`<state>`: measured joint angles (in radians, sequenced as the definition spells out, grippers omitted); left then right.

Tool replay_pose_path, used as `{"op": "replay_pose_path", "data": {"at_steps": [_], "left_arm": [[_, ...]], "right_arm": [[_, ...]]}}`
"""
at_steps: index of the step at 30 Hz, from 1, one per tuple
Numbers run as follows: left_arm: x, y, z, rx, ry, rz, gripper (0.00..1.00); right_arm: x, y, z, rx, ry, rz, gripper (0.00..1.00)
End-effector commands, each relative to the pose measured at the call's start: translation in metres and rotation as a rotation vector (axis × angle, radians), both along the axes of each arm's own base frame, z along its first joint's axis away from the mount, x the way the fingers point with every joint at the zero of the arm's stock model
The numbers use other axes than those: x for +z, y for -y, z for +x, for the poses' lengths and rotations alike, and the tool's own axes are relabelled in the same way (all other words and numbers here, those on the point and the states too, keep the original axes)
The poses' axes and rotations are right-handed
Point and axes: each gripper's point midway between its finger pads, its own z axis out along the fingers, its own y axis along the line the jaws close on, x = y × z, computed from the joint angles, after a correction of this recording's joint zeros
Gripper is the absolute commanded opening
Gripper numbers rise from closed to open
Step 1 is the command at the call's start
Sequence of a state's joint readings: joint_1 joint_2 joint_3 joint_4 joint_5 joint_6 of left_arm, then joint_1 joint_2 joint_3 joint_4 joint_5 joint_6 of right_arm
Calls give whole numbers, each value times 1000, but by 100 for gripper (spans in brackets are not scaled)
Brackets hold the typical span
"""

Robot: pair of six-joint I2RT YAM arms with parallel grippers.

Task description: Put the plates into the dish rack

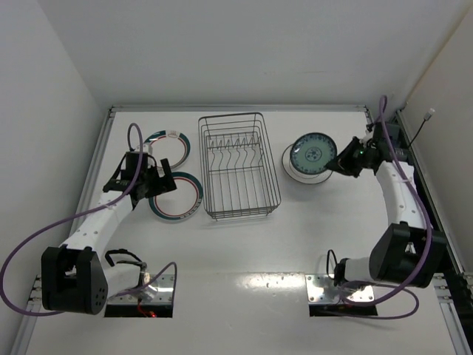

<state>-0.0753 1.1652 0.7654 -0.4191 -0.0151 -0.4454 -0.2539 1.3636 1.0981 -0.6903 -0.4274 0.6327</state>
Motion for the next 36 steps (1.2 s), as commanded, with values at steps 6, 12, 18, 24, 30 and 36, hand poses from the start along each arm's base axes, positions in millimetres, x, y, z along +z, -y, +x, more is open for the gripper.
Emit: {"op": "replay_pose_path", "data": {"at_steps": [6, 12, 18, 24, 30, 36], "left_arm": [[4, 0, 4, -9, 24, 19, 94], [4, 1, 4, -11, 25, 26, 94], [4, 1, 4, -11, 25, 26, 94], [4, -2, 4, 1, 26, 39, 94], [2, -4, 3, 7, 17, 47, 94], [2, -4, 3, 7, 17, 47, 94]], "right_arm": [[79, -49, 67, -8, 244, -191, 0], [75, -86, 93, 24, 253, -432, 0], [64, -106, 121, 41, 226, -611, 0], [51, -127, 147, 57, 205, -700, 0], [25, -139, 147, 98, 132, -770, 0], [14, -156, 141, 115, 96, -810, 0]]}}
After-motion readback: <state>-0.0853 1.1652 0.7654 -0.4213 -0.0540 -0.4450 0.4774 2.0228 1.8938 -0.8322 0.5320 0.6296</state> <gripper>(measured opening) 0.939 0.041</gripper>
